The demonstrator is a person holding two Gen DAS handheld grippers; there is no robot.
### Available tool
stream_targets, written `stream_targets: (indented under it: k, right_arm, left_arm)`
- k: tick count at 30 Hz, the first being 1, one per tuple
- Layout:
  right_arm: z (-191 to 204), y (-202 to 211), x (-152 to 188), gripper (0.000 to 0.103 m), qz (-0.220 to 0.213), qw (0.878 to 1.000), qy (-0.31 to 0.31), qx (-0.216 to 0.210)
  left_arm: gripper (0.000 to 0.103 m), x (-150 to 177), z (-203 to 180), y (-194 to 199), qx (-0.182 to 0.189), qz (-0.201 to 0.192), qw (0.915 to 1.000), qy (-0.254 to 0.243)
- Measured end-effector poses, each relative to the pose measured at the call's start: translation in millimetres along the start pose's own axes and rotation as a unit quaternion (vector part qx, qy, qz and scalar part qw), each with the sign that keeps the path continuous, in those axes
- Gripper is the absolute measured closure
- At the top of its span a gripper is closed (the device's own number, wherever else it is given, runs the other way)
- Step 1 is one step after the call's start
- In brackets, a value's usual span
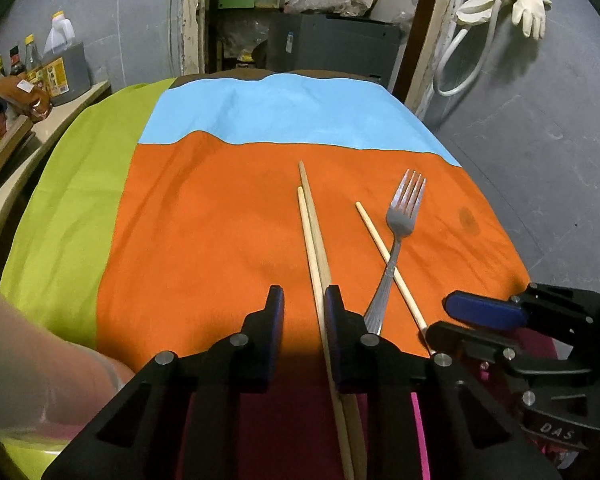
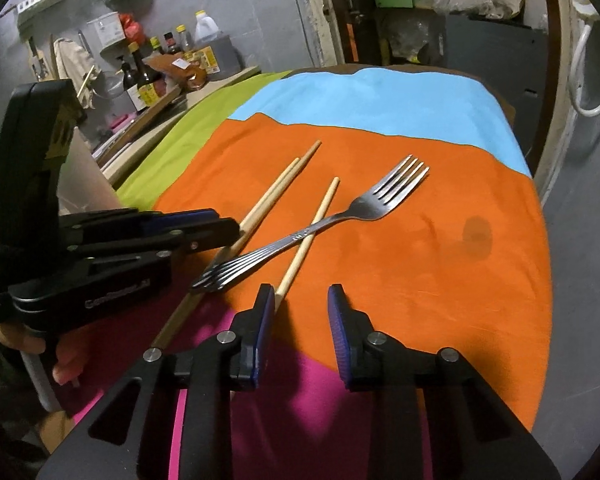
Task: Organize utensils
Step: 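Close the left tool on a chopstick while the right tool grasps another chopstick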
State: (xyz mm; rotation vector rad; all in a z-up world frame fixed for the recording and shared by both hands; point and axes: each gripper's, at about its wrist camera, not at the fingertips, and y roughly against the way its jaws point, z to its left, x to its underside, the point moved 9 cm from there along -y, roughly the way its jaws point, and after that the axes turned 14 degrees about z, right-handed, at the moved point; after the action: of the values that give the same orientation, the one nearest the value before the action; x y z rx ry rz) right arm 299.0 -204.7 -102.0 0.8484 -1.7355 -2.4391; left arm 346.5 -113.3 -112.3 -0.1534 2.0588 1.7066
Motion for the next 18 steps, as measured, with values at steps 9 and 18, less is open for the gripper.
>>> stream_targets:
  k: [9, 18]
  right_arm:
    - [5.2, -12.0, -5.8, 0.078, 0.017, 1.0, 0.006, 0.021]
    - [-5.8, -16.1, -10.6, 0.085, 0.03, 0.999, -0.011, 0.033]
  left_arm:
    - [0.087, -5.3, 1.9, -3.8, 0.018, 0.016, 0.9997, 0.005]
    - [0.087, -13.0, -6.2, -15.3, 0.034, 0.039, 0.9987, 0.003]
